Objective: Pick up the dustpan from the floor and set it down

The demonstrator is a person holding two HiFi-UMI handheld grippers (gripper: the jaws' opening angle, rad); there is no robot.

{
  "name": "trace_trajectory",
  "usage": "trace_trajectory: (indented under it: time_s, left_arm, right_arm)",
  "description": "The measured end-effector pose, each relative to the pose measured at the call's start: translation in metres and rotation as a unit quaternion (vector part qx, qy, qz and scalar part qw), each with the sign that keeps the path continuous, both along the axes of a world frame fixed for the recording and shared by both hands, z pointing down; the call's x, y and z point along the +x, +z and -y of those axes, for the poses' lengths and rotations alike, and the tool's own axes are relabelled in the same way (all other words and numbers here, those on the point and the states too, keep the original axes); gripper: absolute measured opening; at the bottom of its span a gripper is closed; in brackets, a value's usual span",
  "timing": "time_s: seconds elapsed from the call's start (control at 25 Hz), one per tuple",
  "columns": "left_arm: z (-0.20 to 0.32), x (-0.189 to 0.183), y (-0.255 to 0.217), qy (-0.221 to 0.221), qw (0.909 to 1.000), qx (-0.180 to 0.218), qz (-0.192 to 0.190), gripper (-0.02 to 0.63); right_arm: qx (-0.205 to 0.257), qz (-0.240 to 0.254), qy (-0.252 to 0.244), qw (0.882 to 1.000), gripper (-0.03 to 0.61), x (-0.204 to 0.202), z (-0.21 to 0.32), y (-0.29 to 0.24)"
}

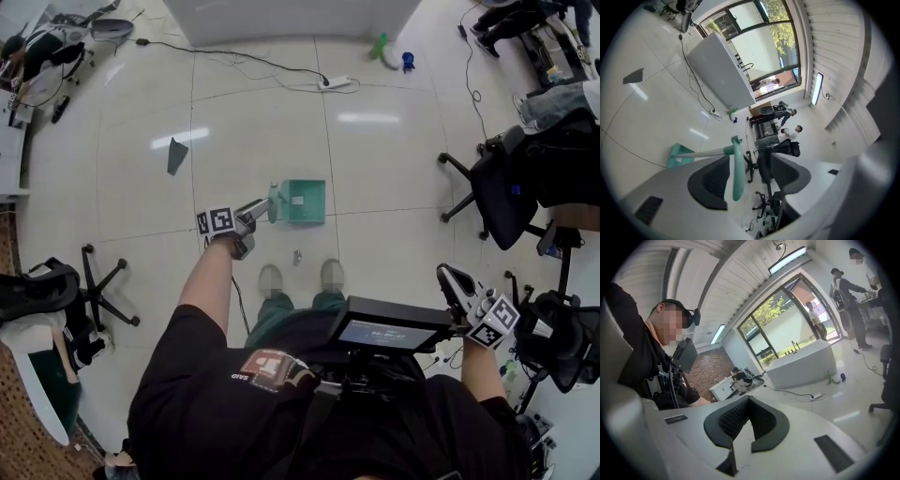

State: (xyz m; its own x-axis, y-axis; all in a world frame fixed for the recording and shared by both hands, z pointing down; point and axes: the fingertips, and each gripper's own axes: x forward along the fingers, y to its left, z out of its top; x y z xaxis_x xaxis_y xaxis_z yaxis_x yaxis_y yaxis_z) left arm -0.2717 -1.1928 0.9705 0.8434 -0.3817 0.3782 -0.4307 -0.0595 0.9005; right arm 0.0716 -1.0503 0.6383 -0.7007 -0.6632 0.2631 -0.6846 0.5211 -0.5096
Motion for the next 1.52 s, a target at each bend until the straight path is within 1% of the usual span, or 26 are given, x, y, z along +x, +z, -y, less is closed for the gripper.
trace_trajectory:
  time_s: [0.08, 0.12, 0.16, 0.24, 0.36, 0.4, 0.44, 0.48, 0.6, 0.68, 0.76, 0.84, 0.96, 1.04, 1.08, 1.16, 1.28, 1.44, 1.52]
  left_arm:
    - [0.003, -0.003, 0.018, 0.006, 0.9993, -0.005, 0.037, 0.327]
    - [0.003, -0.001, 0.027, 0.016, 0.9986, -0.009, 0.049, 0.338]
    - [0.002, 0.004, 0.033, 0.026, 0.9982, -0.013, 0.053, 0.344]
    - [0.004, 0.017, 0.042, 0.041, 0.9977, -0.021, 0.049, 0.344]
    - [0.012, 0.035, 0.051, 0.047, 0.9975, -0.027, 0.044, 0.336]
    - [0.015, 0.038, 0.052, 0.043, 0.9978, -0.026, 0.044, 0.281]
    - [0.018, 0.039, 0.053, 0.036, 0.9981, -0.025, 0.043, 0.191]
    - [0.020, 0.041, 0.053, 0.029, 0.9985, -0.024, 0.040, 0.083]
    - [0.017, 0.052, 0.044, 0.027, 0.9993, -0.023, 0.010, 0.069]
    - [0.012, 0.061, 0.026, 0.017, 0.9994, -0.021, -0.020, 0.066]
    - [0.007, 0.065, -0.003, -0.005, 0.9982, -0.017, -0.057, 0.061]
    - [-0.002, 0.068, -0.044, -0.019, 0.9958, -0.005, -0.089, 0.055]
    - [-0.030, 0.076, -0.122, -0.020, 0.9928, 0.023, -0.116, 0.051]
    - [-0.055, 0.083, -0.182, -0.014, 0.9888, 0.045, -0.141, 0.051]
    - [-0.066, 0.085, -0.212, -0.011, 0.9874, 0.057, -0.148, 0.053]
    - [-0.087, 0.085, -0.266, -0.012, 0.9860, 0.079, -0.146, 0.055]
    - [-0.119, 0.079, -0.333, -0.028, 0.9842, 0.105, -0.139, 0.057]
    - [-0.161, 0.084, -0.399, -0.058, 0.9774, 0.142, -0.146, 0.057]
    - [-0.176, 0.087, -0.427, -0.063, 0.9739, 0.159, -0.149, 0.057]
  right_arm:
    - [-0.005, -0.003, 0.000, 1.000, 0.011, -0.002, 0.002, 0.006]
    - [-0.008, -0.005, -0.002, 1.000, 0.011, -0.003, 0.003, 0.009]
    - [-0.011, -0.007, -0.003, 1.000, 0.011, -0.004, 0.004, 0.012]
    - [-0.016, -0.009, -0.003, 1.000, 0.011, -0.004, 0.005, 0.018]
    - [-0.022, -0.013, 0.000, 1.000, 0.011, 0.000, 0.008, 0.025]
    - [-0.023, -0.014, 0.001, 1.000, 0.011, 0.000, 0.009, 0.026]
    - [-0.024, -0.014, 0.000, 1.000, 0.011, 0.000, 0.011, 0.027]
    - [-0.025, -0.015, -0.001, 1.000, 0.011, 0.000, 0.012, 0.028]
    - [-0.025, -0.013, -0.002, 1.000, 0.011, 0.003, 0.013, 0.026]
    - [-0.022, -0.012, -0.003, 1.000, 0.011, 0.008, 0.012, 0.021]
    - [-0.014, -0.007, -0.005, 1.000, 0.011, 0.009, 0.011, 0.012]
    - [-0.001, 0.003, -0.009, 1.000, 0.011, 0.005, 0.009, -0.001]
    - [0.017, 0.017, -0.018, 1.000, 0.011, -0.001, -0.003, -0.028]
    - [0.031, 0.026, -0.028, 0.999, 0.011, -0.005, -0.014, -0.051]
    - [0.039, 0.031, -0.033, 0.998, 0.011, -0.006, -0.018, -0.063]
    - [0.054, 0.043, -0.040, 0.997, 0.011, -0.007, -0.028, -0.088]
    - [0.077, 0.060, -0.048, 0.994, 0.011, -0.009, -0.047, -0.125]
    - [0.109, 0.075, -0.063, 0.989, 0.011, -0.002, -0.080, -0.170]
    - [0.123, 0.077, -0.068, 0.987, 0.011, -0.001, -0.094, -0.191]
